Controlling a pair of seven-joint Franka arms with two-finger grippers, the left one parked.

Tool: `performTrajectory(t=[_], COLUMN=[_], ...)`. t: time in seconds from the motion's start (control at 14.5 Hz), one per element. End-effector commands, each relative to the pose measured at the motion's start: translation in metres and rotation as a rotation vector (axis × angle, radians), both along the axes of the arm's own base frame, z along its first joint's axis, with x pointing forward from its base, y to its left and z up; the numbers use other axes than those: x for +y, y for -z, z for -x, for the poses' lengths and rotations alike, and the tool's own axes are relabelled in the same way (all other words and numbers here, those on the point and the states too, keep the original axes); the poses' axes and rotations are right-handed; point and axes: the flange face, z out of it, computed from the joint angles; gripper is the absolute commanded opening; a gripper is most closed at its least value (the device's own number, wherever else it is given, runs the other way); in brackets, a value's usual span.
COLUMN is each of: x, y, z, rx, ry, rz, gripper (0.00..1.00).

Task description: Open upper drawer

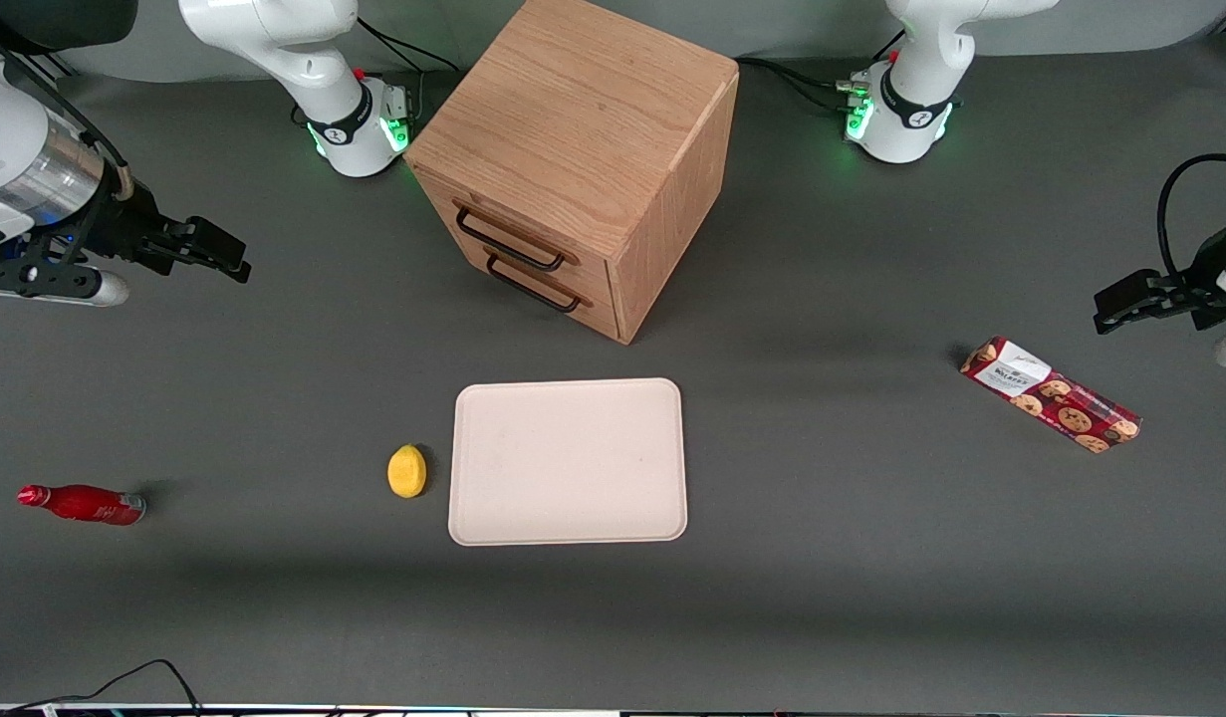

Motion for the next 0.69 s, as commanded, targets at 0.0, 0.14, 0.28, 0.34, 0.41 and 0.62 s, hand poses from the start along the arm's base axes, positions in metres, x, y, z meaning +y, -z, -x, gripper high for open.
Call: performTrajectory(t=[0.0,0.14,0.28,0.34,0.41,0.62], x=[-0.003,-0.005,-0.005,-0.004,-0.004,0.005], y=[-0.009,-0.008,-0.007,-0.005,-0.005,-0.001], z=[-0.006,-0.007,-0.007,-0.006,-0.004,0.003], rx=[-0.006,-0.005,-0.003,0.003,0.017,0.065], ry=[0.013,0.010,0.009,0.009,0.005,-0.020], rz=[0.009,0.012,0.018,0.019,0.021,0.014], gripper=[1.00,1.00,1.00,1.00,1.00,1.00])
